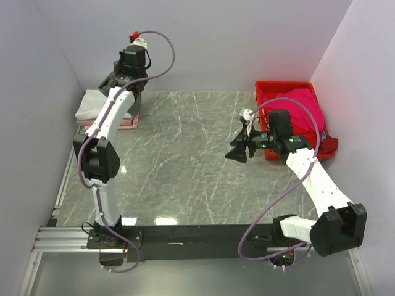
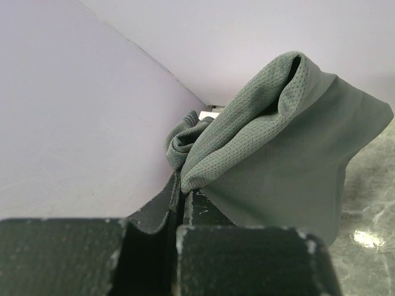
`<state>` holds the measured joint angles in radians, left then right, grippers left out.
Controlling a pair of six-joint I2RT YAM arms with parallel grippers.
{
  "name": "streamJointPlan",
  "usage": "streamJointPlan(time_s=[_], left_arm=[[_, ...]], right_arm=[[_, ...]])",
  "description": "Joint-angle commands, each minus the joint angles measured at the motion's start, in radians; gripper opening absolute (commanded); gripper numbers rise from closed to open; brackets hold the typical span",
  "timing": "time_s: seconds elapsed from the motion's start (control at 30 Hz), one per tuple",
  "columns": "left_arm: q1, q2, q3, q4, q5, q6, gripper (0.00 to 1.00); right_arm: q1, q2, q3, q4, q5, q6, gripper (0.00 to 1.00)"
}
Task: Fold and stack the t-shirts
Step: Neatly place the folded tshirt to the corner
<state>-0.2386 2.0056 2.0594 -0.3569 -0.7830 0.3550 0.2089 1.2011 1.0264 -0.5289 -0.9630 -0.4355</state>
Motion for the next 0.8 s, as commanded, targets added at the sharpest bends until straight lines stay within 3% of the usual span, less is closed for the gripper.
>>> streamJointPlan(time_s=[0.0, 0.77], left_arm=[[0.018, 0.012, 0.044, 0.050, -0.006, 0.012, 0.00], [0.145, 0.154, 0.103, 0.119, -0.004, 0.007, 0.00]], right_arm=[[-0.011, -0.029, 0.008, 0.003, -0.025, -0.002, 0.71], [-0.028, -0.011, 0.011, -0.014, -0.051, -0.002, 0.71]])
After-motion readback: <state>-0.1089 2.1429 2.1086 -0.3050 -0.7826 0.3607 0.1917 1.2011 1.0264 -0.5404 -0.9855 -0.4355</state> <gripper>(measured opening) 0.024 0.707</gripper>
